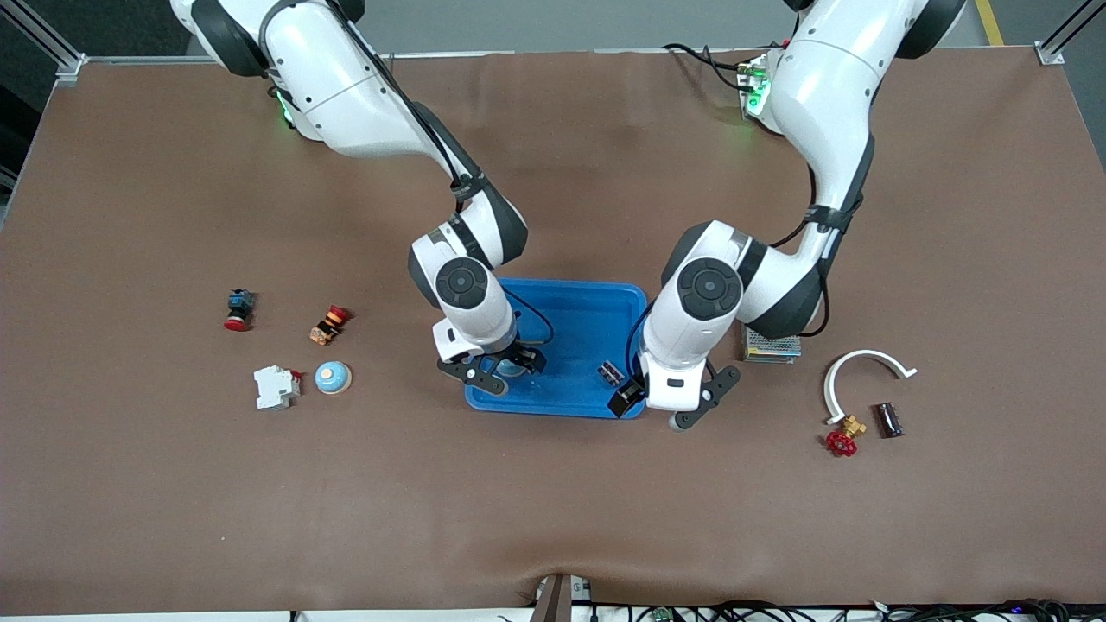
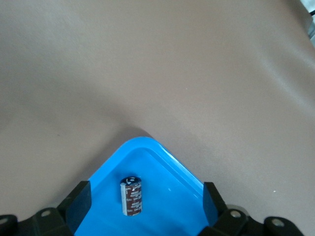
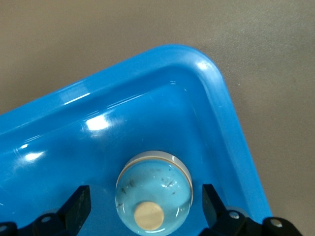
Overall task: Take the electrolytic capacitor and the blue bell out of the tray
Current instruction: 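Grasp another bell with the right gripper while the left gripper grasps a capacitor, then place the bell with the right gripper while the left gripper lifts the capacitor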
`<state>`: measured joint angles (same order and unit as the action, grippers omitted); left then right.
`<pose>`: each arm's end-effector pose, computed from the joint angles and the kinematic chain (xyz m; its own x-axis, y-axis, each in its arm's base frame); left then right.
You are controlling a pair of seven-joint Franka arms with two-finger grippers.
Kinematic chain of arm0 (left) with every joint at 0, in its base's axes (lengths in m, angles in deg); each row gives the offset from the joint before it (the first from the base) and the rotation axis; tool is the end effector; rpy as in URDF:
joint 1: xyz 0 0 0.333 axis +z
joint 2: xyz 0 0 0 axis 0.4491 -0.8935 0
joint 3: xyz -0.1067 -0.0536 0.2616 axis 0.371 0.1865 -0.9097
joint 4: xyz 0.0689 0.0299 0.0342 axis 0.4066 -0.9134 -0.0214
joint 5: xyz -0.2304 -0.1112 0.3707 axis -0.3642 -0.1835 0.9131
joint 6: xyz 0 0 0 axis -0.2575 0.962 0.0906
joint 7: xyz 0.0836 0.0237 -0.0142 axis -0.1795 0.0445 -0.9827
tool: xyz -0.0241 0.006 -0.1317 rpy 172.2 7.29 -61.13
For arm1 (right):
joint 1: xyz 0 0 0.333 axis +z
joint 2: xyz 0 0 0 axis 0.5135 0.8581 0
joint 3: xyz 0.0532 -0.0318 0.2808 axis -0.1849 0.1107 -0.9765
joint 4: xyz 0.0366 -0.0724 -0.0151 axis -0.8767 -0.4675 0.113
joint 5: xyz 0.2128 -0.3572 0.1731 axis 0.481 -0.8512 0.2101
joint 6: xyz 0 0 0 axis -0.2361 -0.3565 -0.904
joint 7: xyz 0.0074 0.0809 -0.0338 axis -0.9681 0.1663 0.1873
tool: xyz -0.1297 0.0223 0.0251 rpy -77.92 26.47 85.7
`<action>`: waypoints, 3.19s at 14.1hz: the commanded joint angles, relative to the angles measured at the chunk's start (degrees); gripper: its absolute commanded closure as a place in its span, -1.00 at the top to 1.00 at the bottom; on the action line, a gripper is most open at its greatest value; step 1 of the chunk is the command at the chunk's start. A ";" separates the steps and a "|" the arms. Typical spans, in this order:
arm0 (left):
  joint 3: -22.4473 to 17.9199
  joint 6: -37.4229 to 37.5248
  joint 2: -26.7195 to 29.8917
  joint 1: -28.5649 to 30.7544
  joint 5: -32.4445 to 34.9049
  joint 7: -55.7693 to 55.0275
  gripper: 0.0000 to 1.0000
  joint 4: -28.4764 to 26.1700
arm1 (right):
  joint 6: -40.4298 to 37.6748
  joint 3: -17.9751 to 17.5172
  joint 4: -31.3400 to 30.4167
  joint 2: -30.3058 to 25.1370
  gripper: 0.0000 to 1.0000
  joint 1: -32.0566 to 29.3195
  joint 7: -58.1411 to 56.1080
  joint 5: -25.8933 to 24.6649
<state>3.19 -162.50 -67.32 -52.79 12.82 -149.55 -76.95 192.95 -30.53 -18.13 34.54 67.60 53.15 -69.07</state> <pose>0.6763 -0.4069 0.2212 0.7473 0.6642 0.0212 0.6521 -0.7391 0.1691 0.6075 0.4394 0.1070 0.9078 -0.4193 0.0051 -0.4165 -0.9030 -0.1050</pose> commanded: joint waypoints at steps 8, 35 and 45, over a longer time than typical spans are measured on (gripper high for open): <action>-0.69 -4.99 -5.29 -3.33 0.36 -5.68 1.00 1.39 | -0.88 0.47 2.84 2.14 0.97 1.18 2.49 -1.31; -1.92 -7.90 -9.51 -5.36 2.03 -7.87 0.75 -0.45 | -21.27 0.03 3.11 -7.87 -1.00 -19.81 -45.20 -3.68; -1.84 -7.28 -8.72 -5.79 1.94 -7.96 -0.63 0.07 | -13.71 -0.14 -8.50 -12.10 -1.00 -35.10 -76.66 -0.01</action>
<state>1.91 -170.02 -76.66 -57.71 13.35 -155.23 -76.95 178.59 -29.30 -23.17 25.12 36.13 -17.25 -71.39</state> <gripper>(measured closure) 0.661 0.330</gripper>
